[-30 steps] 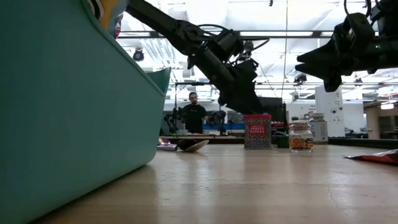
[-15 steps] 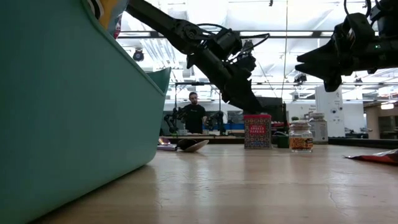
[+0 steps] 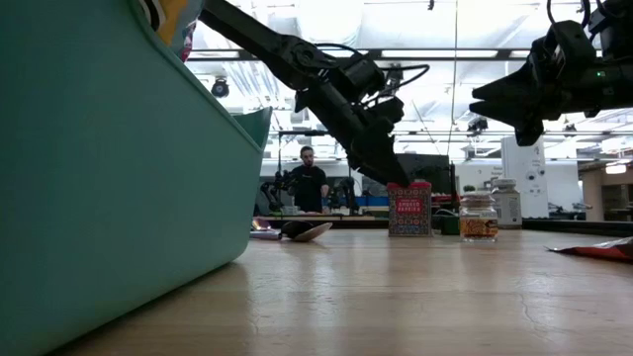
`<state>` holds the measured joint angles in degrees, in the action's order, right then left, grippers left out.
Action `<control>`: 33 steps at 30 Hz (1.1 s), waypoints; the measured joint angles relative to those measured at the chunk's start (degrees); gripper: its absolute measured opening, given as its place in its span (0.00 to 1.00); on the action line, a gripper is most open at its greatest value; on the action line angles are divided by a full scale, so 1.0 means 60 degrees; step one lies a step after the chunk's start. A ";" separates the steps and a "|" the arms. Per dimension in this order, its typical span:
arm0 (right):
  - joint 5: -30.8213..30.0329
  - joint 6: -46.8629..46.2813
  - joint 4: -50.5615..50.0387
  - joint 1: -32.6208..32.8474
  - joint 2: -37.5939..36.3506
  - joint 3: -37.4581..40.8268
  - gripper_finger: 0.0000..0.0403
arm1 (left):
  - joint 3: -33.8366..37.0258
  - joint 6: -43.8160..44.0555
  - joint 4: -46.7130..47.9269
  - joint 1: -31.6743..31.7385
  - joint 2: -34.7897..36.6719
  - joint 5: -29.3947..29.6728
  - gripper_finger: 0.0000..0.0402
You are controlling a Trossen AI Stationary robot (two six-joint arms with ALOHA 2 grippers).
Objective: Pick & Place Food Item
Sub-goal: Put the red seasoning can into the pink bin
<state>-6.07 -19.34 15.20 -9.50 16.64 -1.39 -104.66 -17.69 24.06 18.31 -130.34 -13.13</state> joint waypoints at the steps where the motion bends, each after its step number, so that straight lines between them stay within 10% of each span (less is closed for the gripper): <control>1: 0.0000 -0.0002 0.0000 0.0000 0.0000 0.0000 0.35 | 0.0000 0.0000 0.0003 0.0000 0.0000 -0.0003 0.88; 24: 0.0000 0.0002 0.0000 0.0000 0.0004 0.0000 0.35 | 0.0000 -0.0056 0.0400 -0.0007 0.0000 -0.0066 0.87; 33: 0.0000 -0.0002 0.0000 -0.0002 0.0004 0.0000 0.35 | 0.0000 -0.0055 0.0396 -0.0007 0.0000 -0.0083 0.64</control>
<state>-6.06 -19.35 15.20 -9.51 16.67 -1.39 -104.66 -18.02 26.44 18.26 -130.34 -13.63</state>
